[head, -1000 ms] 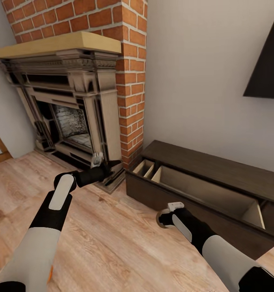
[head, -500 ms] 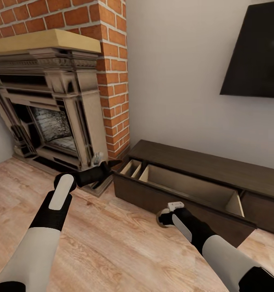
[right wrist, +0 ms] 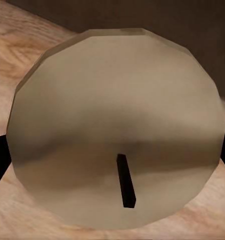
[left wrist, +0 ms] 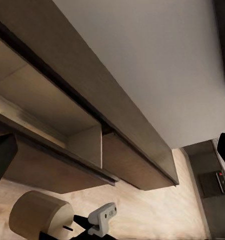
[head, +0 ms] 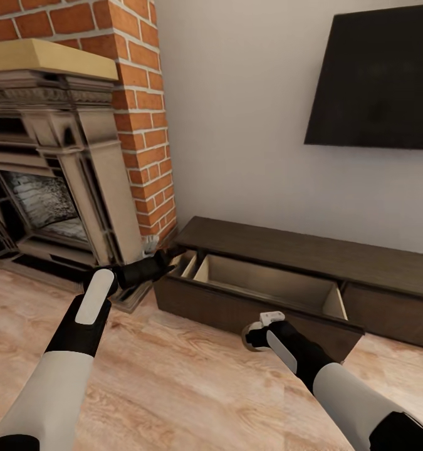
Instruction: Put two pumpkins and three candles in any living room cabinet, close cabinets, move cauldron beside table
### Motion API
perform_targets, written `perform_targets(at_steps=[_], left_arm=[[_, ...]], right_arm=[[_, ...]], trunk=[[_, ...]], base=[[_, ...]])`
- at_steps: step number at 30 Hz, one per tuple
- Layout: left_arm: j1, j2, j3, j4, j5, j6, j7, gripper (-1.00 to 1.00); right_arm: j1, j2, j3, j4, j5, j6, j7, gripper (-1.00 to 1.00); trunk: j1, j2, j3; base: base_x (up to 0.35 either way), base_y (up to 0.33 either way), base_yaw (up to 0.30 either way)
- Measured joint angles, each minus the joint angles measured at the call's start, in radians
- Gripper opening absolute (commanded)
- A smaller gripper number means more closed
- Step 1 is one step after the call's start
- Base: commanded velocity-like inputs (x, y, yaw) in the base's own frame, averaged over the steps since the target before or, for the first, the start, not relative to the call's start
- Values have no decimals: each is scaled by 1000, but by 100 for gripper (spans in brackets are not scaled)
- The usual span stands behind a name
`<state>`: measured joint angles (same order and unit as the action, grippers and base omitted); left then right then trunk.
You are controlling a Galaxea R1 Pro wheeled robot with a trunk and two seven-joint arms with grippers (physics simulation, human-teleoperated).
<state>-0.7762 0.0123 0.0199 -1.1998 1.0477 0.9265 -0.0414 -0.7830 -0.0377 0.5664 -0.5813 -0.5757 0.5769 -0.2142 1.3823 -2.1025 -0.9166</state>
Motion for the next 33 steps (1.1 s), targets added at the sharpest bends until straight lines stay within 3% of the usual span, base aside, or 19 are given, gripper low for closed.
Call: perform_targets(at_steps=[16, 19, 24, 33], left_arm=[[0, 0, 0, -1, -5, -2, 0, 100], [0, 0, 0, -1, -5, -2, 0, 100], [0, 0, -3, -1, -5, -2, 0, 100], [0, 0, -4, 0, -5, -2, 0, 100]], right_arm=[[0, -2, -2, 0, -3, 0, 1, -100], [0, -2, -2, 0, -24, 0, 1, -100], [-1, -2, -2, 0, -50, 0, 0, -100], [0, -2, -2, 0, -52, 0, 1, -100]], trunk=[[0, 0, 0], [0, 0, 0], [0, 0, 0], [0, 0, 4]], base=[[43, 31, -286], [88, 47, -286], [184, 143, -286], [229, 189, -286]])
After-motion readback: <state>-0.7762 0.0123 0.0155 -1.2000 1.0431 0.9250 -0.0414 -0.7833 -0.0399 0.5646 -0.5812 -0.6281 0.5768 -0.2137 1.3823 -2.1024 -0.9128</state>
